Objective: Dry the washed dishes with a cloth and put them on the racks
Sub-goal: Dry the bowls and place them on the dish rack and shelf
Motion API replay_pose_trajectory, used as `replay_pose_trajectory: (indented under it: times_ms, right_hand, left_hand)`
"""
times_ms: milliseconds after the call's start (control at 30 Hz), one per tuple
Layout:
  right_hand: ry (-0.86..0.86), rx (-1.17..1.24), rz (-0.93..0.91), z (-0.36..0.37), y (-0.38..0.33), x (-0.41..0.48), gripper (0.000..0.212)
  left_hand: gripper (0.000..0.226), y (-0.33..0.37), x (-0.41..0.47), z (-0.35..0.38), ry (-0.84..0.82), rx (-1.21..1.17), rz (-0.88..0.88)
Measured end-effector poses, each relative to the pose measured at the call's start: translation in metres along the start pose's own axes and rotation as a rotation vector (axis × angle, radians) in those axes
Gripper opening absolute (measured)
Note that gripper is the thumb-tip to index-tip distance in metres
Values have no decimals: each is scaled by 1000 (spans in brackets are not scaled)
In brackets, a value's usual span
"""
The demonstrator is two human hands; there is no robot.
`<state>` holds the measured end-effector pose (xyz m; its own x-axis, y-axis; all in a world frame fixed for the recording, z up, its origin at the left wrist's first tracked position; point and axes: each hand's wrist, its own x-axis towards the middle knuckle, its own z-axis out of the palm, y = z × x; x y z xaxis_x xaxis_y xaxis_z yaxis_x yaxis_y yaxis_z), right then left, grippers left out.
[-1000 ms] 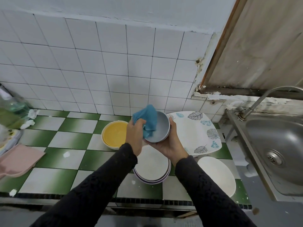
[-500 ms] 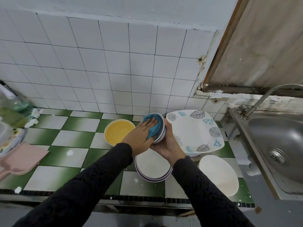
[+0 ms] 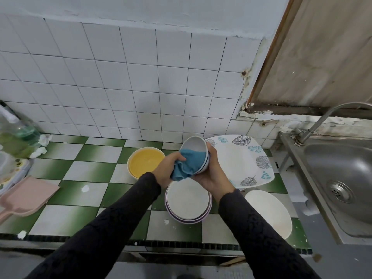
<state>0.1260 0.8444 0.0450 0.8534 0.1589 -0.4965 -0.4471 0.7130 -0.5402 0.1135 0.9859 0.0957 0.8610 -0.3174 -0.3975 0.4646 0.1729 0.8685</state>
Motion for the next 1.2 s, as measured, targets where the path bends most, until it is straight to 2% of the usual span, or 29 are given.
replay_pose_trajectory:
  times_ms: [33, 67, 100, 133, 167, 200, 267, 300, 333, 433, 500, 600, 733, 867, 900, 1033, 1100, 1200]
  right_hand:
    - [-4, 7, -5, 0, -3, -1, 92]
    - [2, 18, -12, 0, -5, -2, 95]
    - [-7, 26, -11, 0, -7, -3, 91]
    - [-19, 25, -18, 0, -10, -4, 78]
    - [-14, 20, -25, -1, -11, -3, 65]
    - [-6, 13, -28, -3, -12, -1, 62]
    - [-11, -11, -10, -3, -13, -1, 90]
    - [-20, -30, 2, -4, -14, 0, 101]
    - [-28, -57, 11, -3, -15, -1, 103]
    - [-43, -51, 80, -11, -18, -3, 81]
    - [-97, -16, 137, -17, -21, -6, 80]
    - [-106, 3, 119, -18, -21, -14, 65]
    - [-100, 183, 126, -21, -12, -16, 73]
    - [-39, 199, 69, -27, -2, -10, 53]
    - [-27, 194, 58, -28, -1, -11, 47]
    - [-40, 180, 14, -26, 0, -11, 26]
    - [-62, 175, -40, -23, -1, -10, 32]
    - [-96, 219, -137, -16, -5, -5, 59]
  left_hand:
    - [24, -3, 1, 0, -5, 5, 19]
    - [21, -7, 1, 1, -4, 117, 35]
    - [14, -11, 3, 2, -4, 317, 75]
    - [11, -15, 7, 0, -23, 549, 148]
    - [13, -19, 11, -3, -60, 771, 256]
    - [20, -21, 15, -8, -83, 983, 379]
    - [39, -26, 24, -18, -43, 1301, 583]
    - [45, -29, 28, -20, -8, 1381, 635]
    - [46, -34, 29, -20, 28, 1412, 658]
    - [29, -42, 23, -11, 70, 1344, 787]
    - [23, -42, 19, -10, 47, 1272, 794]
    - [24, -35, 14, -7, -18, 1033, 626]
    - [21, -27, 6, 1, -45, 461, 332]
    - [59, -26, 6, -15, 5, 42, 230]
    - [59, -26, 5, -17, 16, -27, 215]
    - [32, -27, 7, -24, 120, -153, 191]
    - [30, -33, 12, -26, 217, -126, 189]
    - [22, -39, 15, -20, 443, -90, 246]
